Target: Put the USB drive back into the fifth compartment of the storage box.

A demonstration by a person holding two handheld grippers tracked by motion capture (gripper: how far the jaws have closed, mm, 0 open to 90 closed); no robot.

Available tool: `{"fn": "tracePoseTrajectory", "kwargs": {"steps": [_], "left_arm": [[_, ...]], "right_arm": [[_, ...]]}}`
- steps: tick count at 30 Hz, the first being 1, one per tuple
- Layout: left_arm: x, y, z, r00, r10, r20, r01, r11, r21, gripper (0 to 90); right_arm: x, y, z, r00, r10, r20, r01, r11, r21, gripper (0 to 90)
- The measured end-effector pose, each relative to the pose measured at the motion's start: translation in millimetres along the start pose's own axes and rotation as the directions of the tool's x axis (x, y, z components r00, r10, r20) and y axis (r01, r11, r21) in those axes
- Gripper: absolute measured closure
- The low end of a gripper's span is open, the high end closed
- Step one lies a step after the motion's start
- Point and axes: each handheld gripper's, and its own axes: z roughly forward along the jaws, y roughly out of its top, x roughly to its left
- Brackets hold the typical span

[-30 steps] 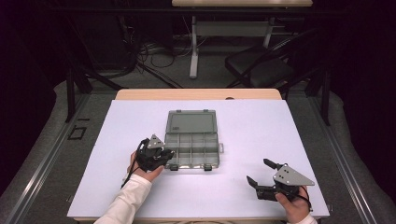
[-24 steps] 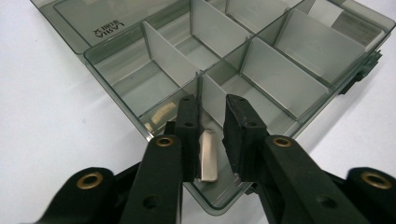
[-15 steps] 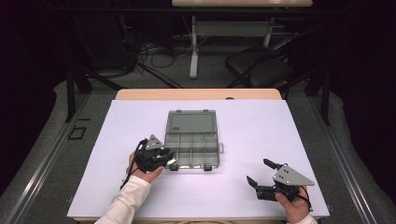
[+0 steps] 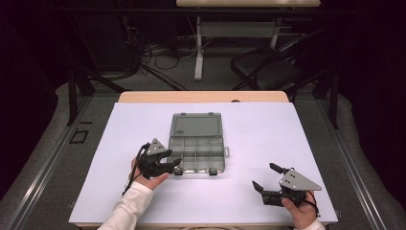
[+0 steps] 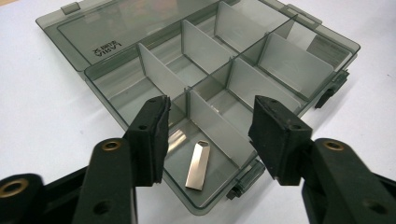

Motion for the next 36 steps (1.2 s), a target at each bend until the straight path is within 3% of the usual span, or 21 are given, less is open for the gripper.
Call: {"fn": "tracePoseTrajectory", "kwargs": {"steps": [17, 23, 28, 36], "left_arm": [[1.8, 5.6, -18.5, 0.9991, -0.013, 0.039, 0.016, 0.9977, -0.065, 37.7], [3.6, 8.2, -28.2, 0.9986, -0.021, 0.049, 0.026, 0.9947, -0.099, 27.4], [3.0, 12.1, -37.4, 0.9972, -0.024, 0.071, 0.033, 0.9907, -0.132, 19.2], [0.7, 20.2, -48.4, 0.9928, -0.02, 0.118, 0.045, 0.9768, -0.21, 15.5]], "right_arm": [[0.9, 0.2, -0.3, 1.0, -0.005, -0.001, 0.005, 1.0, 0.002, 14.0], [1.1, 0.1, -0.6, 1.0, -0.006, -0.001, 0.006, 1.0, 0.002, 14.0], [0.6, -0.1, -0.4, 1.0, -0.003, 0.003, 0.003, 1.0, 0.005, 14.0], [1.6, -0.3, 1.1, 1.0, -0.002, 0.003, 0.002, 1.0, 0.007, 14.0]]}}
